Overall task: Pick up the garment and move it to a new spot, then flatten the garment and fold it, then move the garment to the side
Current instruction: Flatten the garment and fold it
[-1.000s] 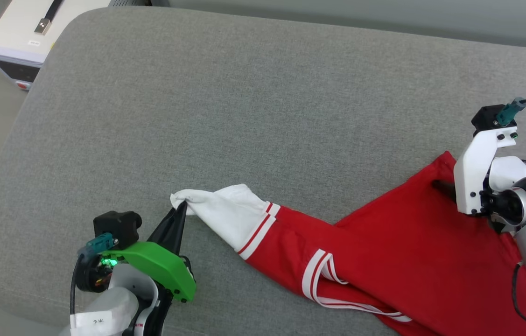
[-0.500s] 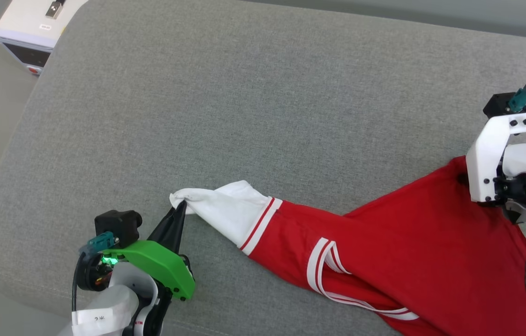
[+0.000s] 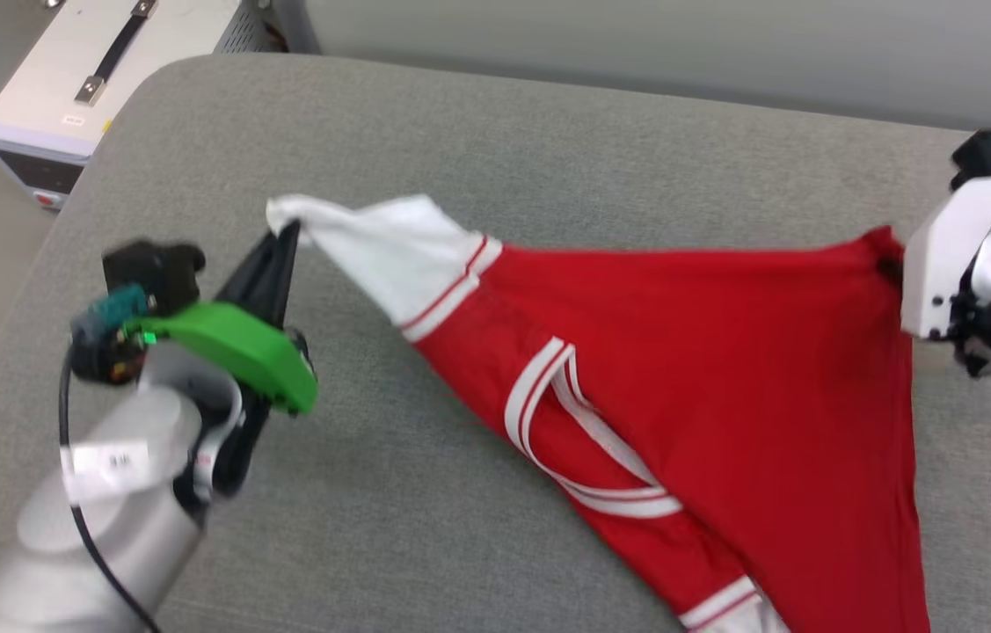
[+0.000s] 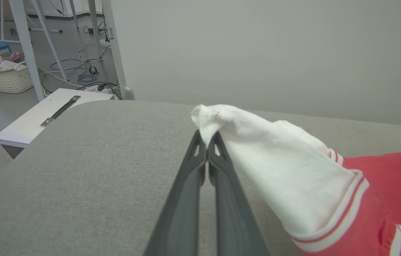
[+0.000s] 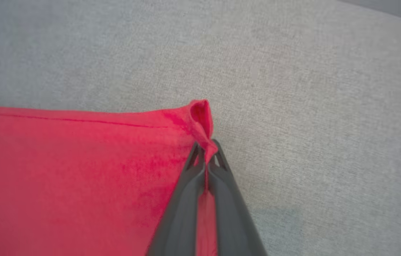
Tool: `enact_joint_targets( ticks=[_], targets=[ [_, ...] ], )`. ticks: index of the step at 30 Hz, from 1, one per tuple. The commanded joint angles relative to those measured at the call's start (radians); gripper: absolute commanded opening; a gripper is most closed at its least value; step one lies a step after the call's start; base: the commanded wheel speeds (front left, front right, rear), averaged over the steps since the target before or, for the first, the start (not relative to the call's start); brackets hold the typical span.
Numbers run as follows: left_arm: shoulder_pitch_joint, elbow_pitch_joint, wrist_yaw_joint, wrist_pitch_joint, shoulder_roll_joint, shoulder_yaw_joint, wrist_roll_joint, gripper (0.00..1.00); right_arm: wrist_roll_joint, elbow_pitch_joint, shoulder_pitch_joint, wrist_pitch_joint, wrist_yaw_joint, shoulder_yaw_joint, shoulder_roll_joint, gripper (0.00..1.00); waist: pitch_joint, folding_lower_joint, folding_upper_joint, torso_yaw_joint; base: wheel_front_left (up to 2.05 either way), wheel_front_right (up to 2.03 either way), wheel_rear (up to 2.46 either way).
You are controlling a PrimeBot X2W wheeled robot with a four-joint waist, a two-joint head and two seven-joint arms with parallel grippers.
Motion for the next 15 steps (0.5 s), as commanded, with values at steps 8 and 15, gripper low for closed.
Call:
enact_joint_targets(
  ticks=[8,15],
  targets=[
    [-0.323,0.2,-0.088,0.036,-0.049,0.012,0.036,0.0,-0.088,0.06,-0.168,-0.193,0.0,-0.049,0.031,0.0,-0.021,-0.0001,0.0,-0.083,0.0,0.0,0.0],
    [-0.612,0.411,-0.158,0.039,-0.052,0.0,0.109,0.0,-0.173,0.12,-0.383,-0.304,0.0,-0.08,0.084,0.0,0.033,-0.0001,0.0,-0.147,0.0,0.0,0.0]
  ],
)
